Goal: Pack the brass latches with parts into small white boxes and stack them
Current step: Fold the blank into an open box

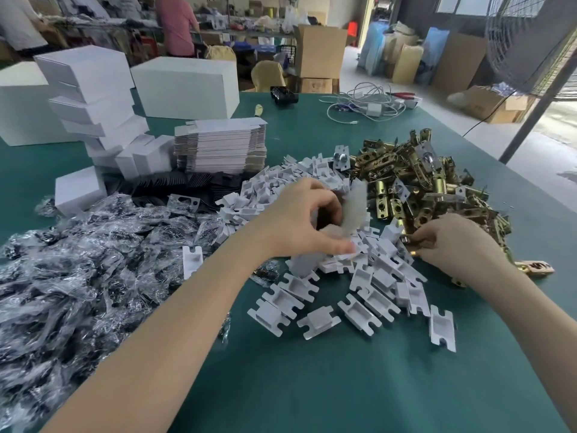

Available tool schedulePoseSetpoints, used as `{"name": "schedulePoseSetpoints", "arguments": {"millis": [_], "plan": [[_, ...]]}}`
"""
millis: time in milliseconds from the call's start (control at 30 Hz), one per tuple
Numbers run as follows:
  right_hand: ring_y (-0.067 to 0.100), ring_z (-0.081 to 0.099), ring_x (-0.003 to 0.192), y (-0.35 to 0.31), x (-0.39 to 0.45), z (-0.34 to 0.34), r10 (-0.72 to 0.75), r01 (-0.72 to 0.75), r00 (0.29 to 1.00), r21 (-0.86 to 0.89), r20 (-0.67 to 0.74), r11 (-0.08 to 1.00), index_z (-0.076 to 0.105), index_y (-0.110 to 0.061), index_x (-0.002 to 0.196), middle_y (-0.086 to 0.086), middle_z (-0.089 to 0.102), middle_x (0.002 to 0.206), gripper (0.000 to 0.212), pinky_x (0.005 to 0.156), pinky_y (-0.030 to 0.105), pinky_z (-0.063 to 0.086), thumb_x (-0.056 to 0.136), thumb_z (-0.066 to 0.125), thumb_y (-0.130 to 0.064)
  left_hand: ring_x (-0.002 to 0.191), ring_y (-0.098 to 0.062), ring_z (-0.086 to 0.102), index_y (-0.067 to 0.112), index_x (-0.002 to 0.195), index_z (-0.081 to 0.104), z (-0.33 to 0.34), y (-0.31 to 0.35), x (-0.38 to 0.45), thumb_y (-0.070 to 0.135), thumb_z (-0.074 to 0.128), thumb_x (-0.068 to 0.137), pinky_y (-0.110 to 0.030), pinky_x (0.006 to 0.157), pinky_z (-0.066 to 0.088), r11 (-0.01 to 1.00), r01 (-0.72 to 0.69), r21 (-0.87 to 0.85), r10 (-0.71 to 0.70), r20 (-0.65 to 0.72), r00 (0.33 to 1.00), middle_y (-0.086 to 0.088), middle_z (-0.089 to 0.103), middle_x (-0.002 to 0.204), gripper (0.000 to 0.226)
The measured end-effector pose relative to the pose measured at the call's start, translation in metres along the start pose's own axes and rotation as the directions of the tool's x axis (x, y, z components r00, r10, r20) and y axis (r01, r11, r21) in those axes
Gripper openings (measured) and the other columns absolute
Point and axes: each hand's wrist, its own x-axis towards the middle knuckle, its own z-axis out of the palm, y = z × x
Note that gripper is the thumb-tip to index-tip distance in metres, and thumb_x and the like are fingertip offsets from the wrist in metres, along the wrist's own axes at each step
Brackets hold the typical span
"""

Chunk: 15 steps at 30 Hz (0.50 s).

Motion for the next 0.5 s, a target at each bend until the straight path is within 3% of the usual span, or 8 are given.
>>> {"name": "schedulePoseSetpoints", "arguments": {"millis": [33, 100, 200, 267, 367, 433, 500], "plan": [[0.02, 0.057, 0.104, 0.0, -0.002, 0.002, -0.028, 0.026, 1.0, -0.12, -0.008, 0.992, 0.067, -0.034, 0.118, -0.003, 0.059, 0.113, 0.032, 0.086, 0.039, 0.053, 0.087, 0.069, -0.034, 0.104, 0.004, 0.04, 0.035, 0.08, 0.056, 0.002, -0.003, 0.001, 0.054, 0.085, 0.066, -0.01, 0.078, 0.034, 1.0, 0.01, -0.022, -0.012, -0.091, 0.996, 0.013, 0.043, 0.113, 0.037], [0.022, 0.053, 0.11, 0.001, -0.004, 0.005, -0.072, 0.062, 0.997, -0.229, -0.037, 0.971, 0.063, -0.038, 0.122, -0.001, 0.054, 0.117, 0.036, 0.088, 0.039, 0.051, 0.086, 0.068, -0.038, 0.102, 0.012, 0.033, 0.029, 0.083, 0.056, 0.008, -0.01, 0.001, 0.056, 0.084, 0.065, -0.002, 0.077, 0.034, 0.993, 0.015, -0.121, -0.049, -0.283, 0.958, 0.011, 0.038, 0.108, 0.043], [0.022, 0.056, 0.106, 0.007, -0.003, 0.004, -0.061, 0.044, 0.994, -0.18, -0.09, 0.983, 0.061, -0.033, 0.117, -0.002, 0.058, 0.113, 0.035, 0.08, 0.035, 0.049, 0.083, 0.069, -0.04, 0.096, 0.018, 0.032, 0.021, 0.085, 0.056, 0.018, -0.021, -0.003, 0.052, 0.085, 0.068, 0.002, 0.077, 0.034, 0.983, 0.027, -0.182, -0.114, -0.49, 0.864, 0.005, 0.037, 0.108, 0.046], [0.022, 0.058, 0.102, 0.01, -0.002, 0.002, -0.066, 0.037, 0.989, -0.21, -0.136, 0.977, 0.065, -0.033, 0.109, -0.003, 0.061, 0.108, 0.026, 0.074, 0.032, 0.046, 0.085, 0.068, -0.041, 0.099, 0.013, 0.036, 0.028, 0.083, 0.052, 0.023, -0.025, -0.007, 0.052, 0.083, 0.071, 0.001, 0.079, 0.033, 0.984, 0.032, -0.174, -0.127, -0.57, 0.812, 0.007, 0.041, 0.108, 0.041], [0.021, 0.058, 0.104, 0.011, -0.003, 0.001, -0.098, 0.044, 0.973, -0.246, -0.209, 0.968, 0.072, -0.036, 0.101, -0.005, 0.065, 0.106, 0.014, 0.079, 0.033, 0.048, 0.09, 0.064, -0.041, 0.101, 0.017, 0.039, 0.029, 0.097, 0.056, 0.028, -0.03, -0.011, 0.052, 0.078, 0.076, 0.002, 0.08, 0.032, 0.987, 0.057, -0.15, -0.133, -0.563, 0.816, 0.014, 0.044, 0.108, 0.038], [0.02, 0.058, 0.103, 0.012, -0.004, 0.0, -0.119, 0.064, 0.97, -0.248, -0.213, 0.967, 0.072, -0.035, 0.1, -0.007, 0.066, 0.104, 0.014, 0.079, 0.032, 0.049, 0.091, 0.063, -0.041, 0.101, 0.026, 0.034, 0.022, 0.113, 0.059, 0.03, -0.033, -0.013, 0.047, 0.076, 0.079, 0.007, 0.081, 0.027, 0.99, 0.064, -0.124, -0.119, -0.504, 0.856, 0.008, 0.04, 0.116, 0.045], [0.019, 0.058, 0.101, 0.015, -0.005, -0.003, -0.11, 0.059, 0.973, -0.244, -0.201, 0.968, 0.071, -0.034, 0.097, -0.007, 0.065, 0.101, 0.015, 0.074, 0.031, 0.05, 0.091, 0.062, -0.044, 0.097, 0.021, 0.037, 0.021, 0.124, 0.057, 0.029, -0.034, -0.014, 0.037, 0.071, 0.086, 0.01, 0.078, 0.025, 0.995, 0.075, -0.07, -0.098, -0.426, 0.9, 0.006, 0.035, 0.12, 0.044]]}}
